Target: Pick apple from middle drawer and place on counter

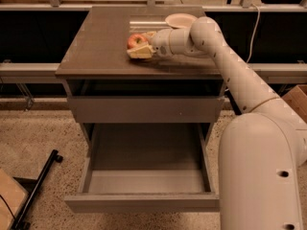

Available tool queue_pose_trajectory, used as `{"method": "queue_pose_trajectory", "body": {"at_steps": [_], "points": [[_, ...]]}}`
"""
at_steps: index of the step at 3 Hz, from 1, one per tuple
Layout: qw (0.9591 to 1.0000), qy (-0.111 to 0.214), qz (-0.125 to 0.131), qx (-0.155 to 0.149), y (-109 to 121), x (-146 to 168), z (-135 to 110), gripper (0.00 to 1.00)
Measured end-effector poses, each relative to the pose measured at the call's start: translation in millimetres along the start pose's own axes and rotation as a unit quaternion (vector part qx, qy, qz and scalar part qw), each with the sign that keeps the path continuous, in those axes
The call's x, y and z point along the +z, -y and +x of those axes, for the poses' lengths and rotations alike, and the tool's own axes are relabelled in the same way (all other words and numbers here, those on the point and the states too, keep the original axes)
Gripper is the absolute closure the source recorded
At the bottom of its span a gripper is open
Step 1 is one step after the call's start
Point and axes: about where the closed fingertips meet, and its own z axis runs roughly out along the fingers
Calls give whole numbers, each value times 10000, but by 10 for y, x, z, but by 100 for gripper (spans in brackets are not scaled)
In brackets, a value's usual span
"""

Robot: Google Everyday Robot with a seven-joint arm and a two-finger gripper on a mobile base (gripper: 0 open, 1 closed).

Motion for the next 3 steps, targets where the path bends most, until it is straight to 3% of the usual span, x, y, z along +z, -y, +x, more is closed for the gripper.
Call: {"method": "queue_pose_trajectory", "body": {"at_steps": [1, 3], "points": [[10000, -29, -20, 19, 3, 45, 19, 6], [10000, -28, -35, 20, -8, 65, 20, 0]]}}
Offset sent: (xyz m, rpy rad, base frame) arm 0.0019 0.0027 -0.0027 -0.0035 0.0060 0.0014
